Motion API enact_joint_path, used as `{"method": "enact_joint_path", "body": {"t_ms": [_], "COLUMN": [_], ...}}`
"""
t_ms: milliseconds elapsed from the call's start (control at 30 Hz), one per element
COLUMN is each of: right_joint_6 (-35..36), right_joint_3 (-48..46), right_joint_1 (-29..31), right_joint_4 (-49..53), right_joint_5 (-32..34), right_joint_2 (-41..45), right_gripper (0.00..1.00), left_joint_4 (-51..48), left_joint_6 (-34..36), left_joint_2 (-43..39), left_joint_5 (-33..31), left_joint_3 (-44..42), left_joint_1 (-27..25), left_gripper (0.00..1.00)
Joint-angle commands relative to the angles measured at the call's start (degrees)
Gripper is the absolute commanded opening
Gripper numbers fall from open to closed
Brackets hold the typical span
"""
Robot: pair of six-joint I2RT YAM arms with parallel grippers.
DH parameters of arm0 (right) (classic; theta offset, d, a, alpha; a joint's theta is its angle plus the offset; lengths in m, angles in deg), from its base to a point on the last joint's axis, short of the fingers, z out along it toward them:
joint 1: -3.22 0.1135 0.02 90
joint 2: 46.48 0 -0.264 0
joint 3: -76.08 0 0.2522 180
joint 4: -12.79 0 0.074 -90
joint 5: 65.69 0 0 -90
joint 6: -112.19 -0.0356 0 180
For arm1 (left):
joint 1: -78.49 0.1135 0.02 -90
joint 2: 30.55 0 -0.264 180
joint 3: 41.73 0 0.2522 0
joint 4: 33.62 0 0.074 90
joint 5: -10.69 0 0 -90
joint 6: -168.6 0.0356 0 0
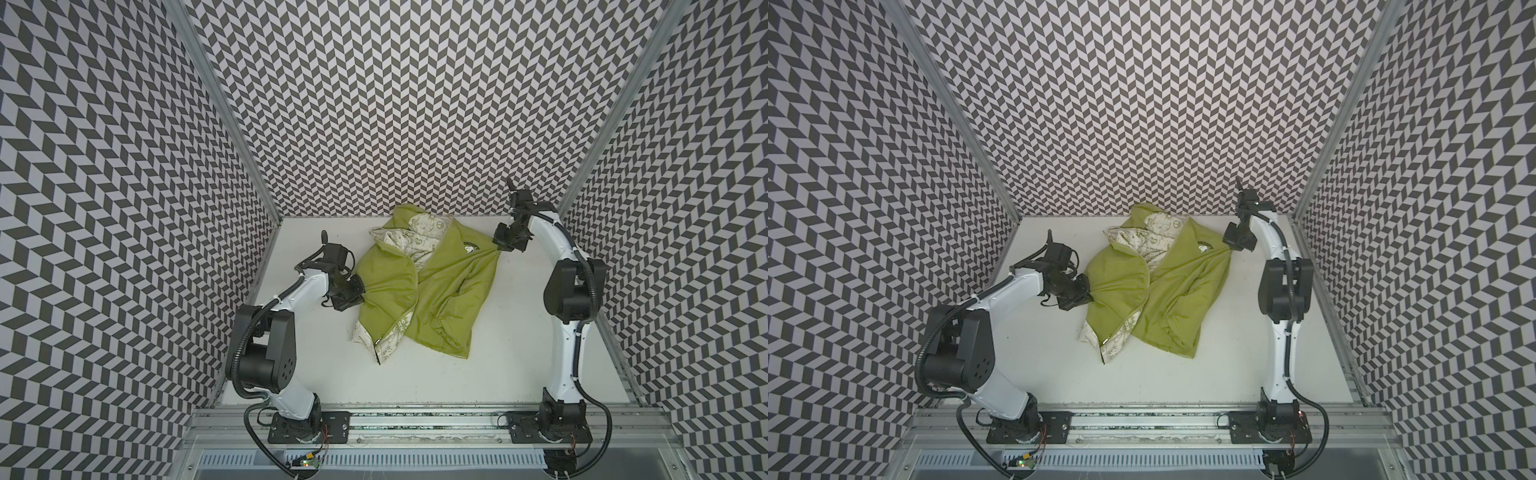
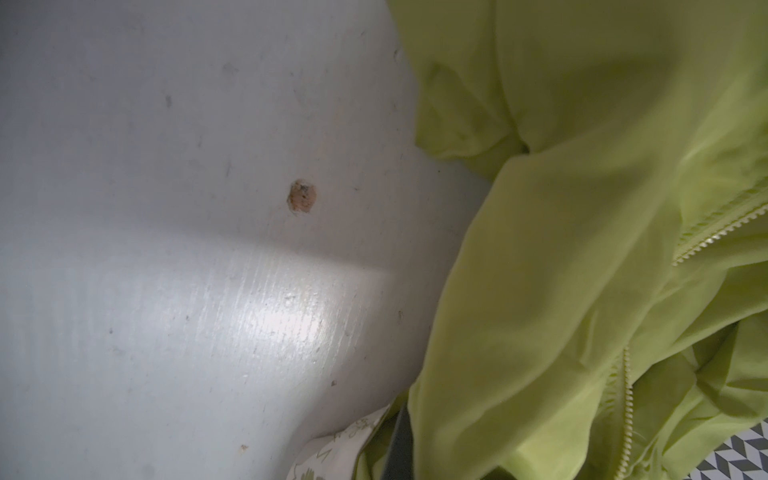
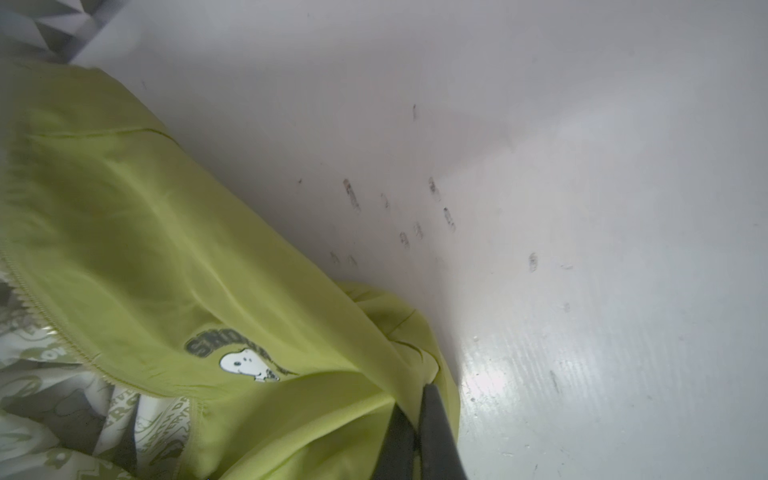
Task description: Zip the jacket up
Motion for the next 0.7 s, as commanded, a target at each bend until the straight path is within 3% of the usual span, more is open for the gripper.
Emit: {"method": "enact_joint_path", "body": {"t_ms": [0,133,233,367,500,667], "right_joint_6": [1.43,2.03,2.54,3.57,5.04,1.21], "right_joint_3": [1.70,0.37,-4.27,-11.08,-15.34,-21.07], "right_joint_1": [-2.08,-1.32,-0.26,2.67,12.05,24.27], "right_joint_4": [1.61,2.56,1.04,-1.89,-2.59,-5.22], "right_joint_5": [-1.38,-4.82,-4.47,-5.03,-7.30,-11.27], "right_joint_2": [3.28,4.56,8.71,16.15,20.97,20.61], "right_gripper": [0.01,0.43,0.57,0.60,0.61,0.62], "left_joint_4": [-1.17,-0.72,-1.14,-1.45,-1.26,-0.64], "left_joint_6": [-0.68,-1.30,-1.25,-1.49,-1.96,-2.36], "left_joint_2": [0.31,1.05,0.89,0.04,-0.13,0.55], "left_joint_5": [-1.66,-1.42,-1.70,-2.26,-2.75,-3.54], "left_joint_3": [0.42,1.42,2.18,2.19,1.45,0.58], "left_joint_1": [0.52,0.43,0.23,-0.22,-1.10,-2.98], "left_gripper": [0.00,0.00,0.08,0.23,0.26,0.51]}}
